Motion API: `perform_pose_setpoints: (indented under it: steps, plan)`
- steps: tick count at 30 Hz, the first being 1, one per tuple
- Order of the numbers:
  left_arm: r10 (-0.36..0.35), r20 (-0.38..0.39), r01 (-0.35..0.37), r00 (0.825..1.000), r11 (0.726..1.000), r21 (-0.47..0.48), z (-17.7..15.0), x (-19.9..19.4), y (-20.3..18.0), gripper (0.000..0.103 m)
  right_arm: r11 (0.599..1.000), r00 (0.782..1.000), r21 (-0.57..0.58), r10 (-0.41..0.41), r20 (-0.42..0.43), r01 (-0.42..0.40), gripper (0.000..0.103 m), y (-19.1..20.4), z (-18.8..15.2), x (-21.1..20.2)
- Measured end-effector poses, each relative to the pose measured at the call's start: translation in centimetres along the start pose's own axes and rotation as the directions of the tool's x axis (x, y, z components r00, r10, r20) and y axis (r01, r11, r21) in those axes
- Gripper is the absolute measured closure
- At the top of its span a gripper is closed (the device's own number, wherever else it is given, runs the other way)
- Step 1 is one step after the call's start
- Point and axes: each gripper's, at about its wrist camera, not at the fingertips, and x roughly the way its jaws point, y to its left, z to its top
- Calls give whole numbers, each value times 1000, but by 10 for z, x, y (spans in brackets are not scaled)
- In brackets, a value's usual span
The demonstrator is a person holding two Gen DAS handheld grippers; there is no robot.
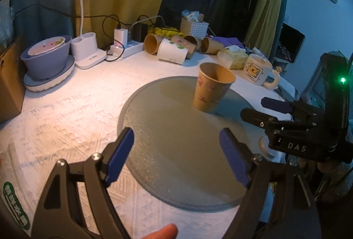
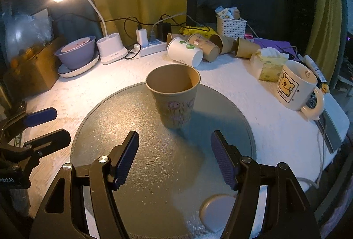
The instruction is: Flip cup upright
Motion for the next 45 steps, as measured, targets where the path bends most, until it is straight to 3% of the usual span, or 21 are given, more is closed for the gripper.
perform_pose_setpoints:
  steps: [23,45]
  plan:
    - [-42,115,32,992,995,92,-7,-60,-43,21,998,992,20,-56,114,54,32,3,-22,-77]
    - [-51,253,11,966,988,155,2,-115,-73,21,996,957,13,-92,274,92,32,7,-15,-159]
